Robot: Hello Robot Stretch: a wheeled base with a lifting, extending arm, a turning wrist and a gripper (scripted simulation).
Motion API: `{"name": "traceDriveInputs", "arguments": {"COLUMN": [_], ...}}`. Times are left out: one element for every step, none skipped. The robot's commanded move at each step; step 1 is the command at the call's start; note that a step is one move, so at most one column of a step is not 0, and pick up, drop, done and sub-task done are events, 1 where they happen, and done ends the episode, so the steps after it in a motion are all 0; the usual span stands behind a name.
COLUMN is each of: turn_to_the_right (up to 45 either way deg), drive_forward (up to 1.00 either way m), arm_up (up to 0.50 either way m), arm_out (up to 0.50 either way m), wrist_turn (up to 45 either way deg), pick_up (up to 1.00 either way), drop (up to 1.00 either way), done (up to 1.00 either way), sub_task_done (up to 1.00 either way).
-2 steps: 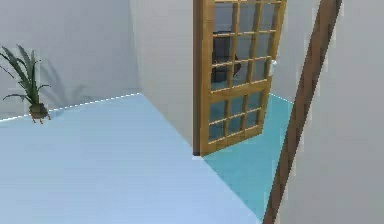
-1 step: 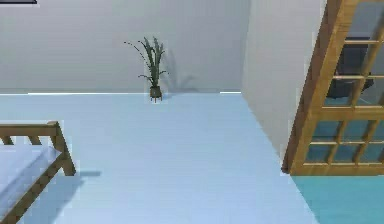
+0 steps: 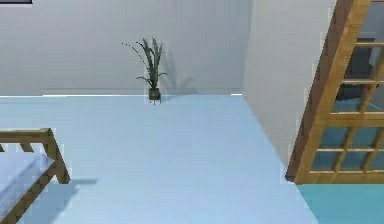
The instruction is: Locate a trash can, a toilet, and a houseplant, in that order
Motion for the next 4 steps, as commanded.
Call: {"name": "traceDriveInputs", "arguments": {"turn_to_the_right": [36.0, 0.0, 27.0, 0.0], "drive_forward": [0.0, 1.0, 0.0, 0.05], "arm_up": [0.0, 0.0, 0.0, 0.0], "arm_out": [0.0, 0.0, 0.0, 0.0], "wrist_turn": [0.0, 0.0, 0.0, 0.0], "pick_up": [0.0, 0.0, 0.0, 0.0], "drop": [0.0, 0.0, 0.0, 0.0], "done": [0.0, 0.0, 0.0, 0.0], "sub_task_done": [0.0, 0.0, 0.0, 0.0]}}
